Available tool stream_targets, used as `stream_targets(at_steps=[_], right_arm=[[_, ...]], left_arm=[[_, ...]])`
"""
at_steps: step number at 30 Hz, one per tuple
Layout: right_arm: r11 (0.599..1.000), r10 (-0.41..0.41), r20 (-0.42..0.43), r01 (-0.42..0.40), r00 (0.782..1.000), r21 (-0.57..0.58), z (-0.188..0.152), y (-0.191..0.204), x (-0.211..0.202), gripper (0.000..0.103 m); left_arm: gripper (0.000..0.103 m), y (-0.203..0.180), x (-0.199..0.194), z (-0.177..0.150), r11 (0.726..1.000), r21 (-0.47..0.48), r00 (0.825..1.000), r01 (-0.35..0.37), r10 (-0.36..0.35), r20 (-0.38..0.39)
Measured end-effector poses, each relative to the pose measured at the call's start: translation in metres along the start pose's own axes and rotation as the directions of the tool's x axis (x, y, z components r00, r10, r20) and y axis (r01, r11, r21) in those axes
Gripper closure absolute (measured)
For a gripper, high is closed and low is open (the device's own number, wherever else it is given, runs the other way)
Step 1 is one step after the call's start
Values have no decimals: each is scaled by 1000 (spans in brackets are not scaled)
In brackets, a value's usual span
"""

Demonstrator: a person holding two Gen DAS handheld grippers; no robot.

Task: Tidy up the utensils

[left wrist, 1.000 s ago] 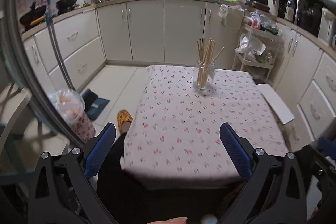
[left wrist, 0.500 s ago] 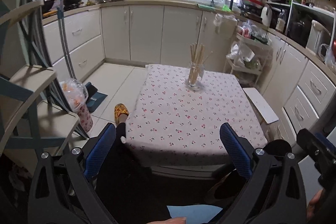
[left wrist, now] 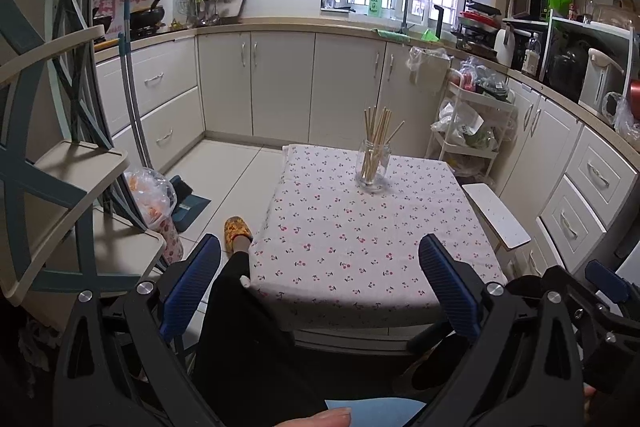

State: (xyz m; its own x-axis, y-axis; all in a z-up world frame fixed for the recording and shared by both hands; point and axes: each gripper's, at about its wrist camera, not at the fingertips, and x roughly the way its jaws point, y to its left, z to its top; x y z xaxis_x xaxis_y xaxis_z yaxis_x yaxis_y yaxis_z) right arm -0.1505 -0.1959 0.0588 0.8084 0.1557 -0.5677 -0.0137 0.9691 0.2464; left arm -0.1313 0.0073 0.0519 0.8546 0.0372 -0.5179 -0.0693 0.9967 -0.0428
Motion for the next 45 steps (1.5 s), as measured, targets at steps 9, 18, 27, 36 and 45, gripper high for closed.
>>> stream_targets(at_steps=[9,18,27,36,45], right_arm=[[1000,5,16,-5,1000,-14,-3,5,-8,7],[1000,7,22,-6,1000,-15,-4,7,-10,7],[1000,10,25,-10,1000,-16,-2,10,-11,7],[1000,10,26,-10,1000,-16,-3,11,-11,7],[1000,10,29,-9,1000,-19,-1,12,-12,7]], left_arm=[[8,-2,-5,-2,1000,5,1000,12,-12,9],[8,-3,-5,-3,1000,3,1000,15,-15,9],[8,-4,-3,-2,1000,6,1000,19,-19,11],[8,-3,-4,-2,1000,4,1000,19,-19,11],[8,-3,-3,-3,1000,3,1000,18,-18,13]])
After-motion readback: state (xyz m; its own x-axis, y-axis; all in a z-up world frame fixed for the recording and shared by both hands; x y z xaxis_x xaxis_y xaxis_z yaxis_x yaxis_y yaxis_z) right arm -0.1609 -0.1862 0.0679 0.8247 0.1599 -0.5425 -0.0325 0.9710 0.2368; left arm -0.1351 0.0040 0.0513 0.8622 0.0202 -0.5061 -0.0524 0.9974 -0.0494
